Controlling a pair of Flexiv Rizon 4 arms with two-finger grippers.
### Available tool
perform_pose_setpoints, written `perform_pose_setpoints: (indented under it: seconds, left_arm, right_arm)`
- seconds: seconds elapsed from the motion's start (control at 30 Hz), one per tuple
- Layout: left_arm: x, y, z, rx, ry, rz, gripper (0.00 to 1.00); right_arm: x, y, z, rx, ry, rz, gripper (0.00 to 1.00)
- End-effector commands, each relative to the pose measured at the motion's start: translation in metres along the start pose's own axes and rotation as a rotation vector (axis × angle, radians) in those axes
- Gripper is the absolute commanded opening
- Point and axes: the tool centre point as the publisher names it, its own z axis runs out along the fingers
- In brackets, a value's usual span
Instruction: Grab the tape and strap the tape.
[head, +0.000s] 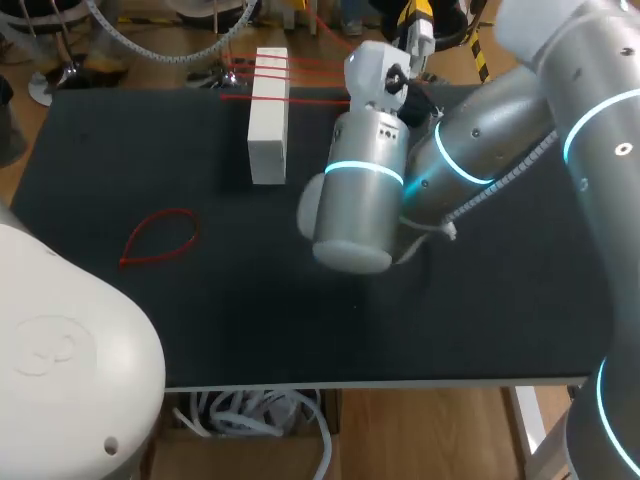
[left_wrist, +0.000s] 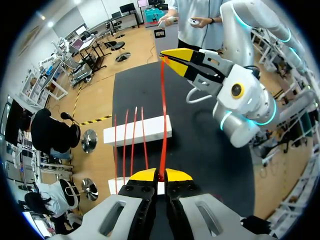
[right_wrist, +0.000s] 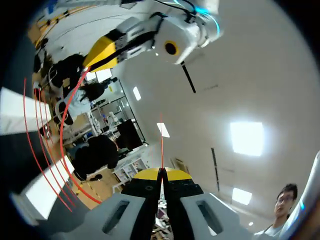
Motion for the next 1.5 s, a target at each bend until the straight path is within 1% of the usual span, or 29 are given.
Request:
perform_pose_setpoints:
  seconds: [0.03, 0.27, 0.47, 0.73, 0.83, 0.87, 0.93, 1.0, 1.5]
  left_arm:
    - [-0.001, 0.0, 0.0, -0.002, 0.002, 0.001, 0.0]
    - [-0.001, 0.0, 0.0, -0.002, 0.002, 0.001, 0.0]
    - [-0.001, 0.0, 0.0, -0.002, 0.002, 0.001, 0.0]
    - [-0.001, 0.0, 0.0, -0.002, 0.002, 0.001, 0.0]
    - [-0.001, 0.0, 0.0, -0.002, 0.002, 0.001, 0.0]
    - [-0.001, 0.0, 0.0, -0.002, 0.002, 0.001, 0.0]
    - [-0.001, 0.0, 0.0, -0.002, 0.002, 0.001, 0.0]
    - [-0.001, 0.0, 0.0, -0.002, 0.002, 0.001, 0.0]
    - [-0.001, 0.0, 0.0, -0.002, 0.002, 0.001, 0.0]
  right_arm:
    - [0.01, 0.006, -0.008, 0.03, -0.061, -0.151, 0.0]
    - [0.001, 0.022, -0.015, 0.085, 0.031, -0.198, 0.0]
    - [-0.004, 0.034, -0.015, 0.09, 0.083, -0.221, 0.0]
    - [-0.002, 0.047, -0.01, 0.09, 0.1, -0.274, 0.0]
    - [-0.001, 0.051, -0.007, 0.104, 0.102, -0.298, 0.0]
    - [-0.001, 0.052, -0.007, 0.111, 0.118, -0.307, 0.0]
    - [-0.003, 0.054, -0.005, 0.117, 0.12, -0.297, 0.0]
    - [-0.008, 0.055, -0.001, 0.136, 0.114, -0.238, 0.0]
    - [-0.008, 0.055, -0.001, 0.136, 0.114, -0.238, 0.0]
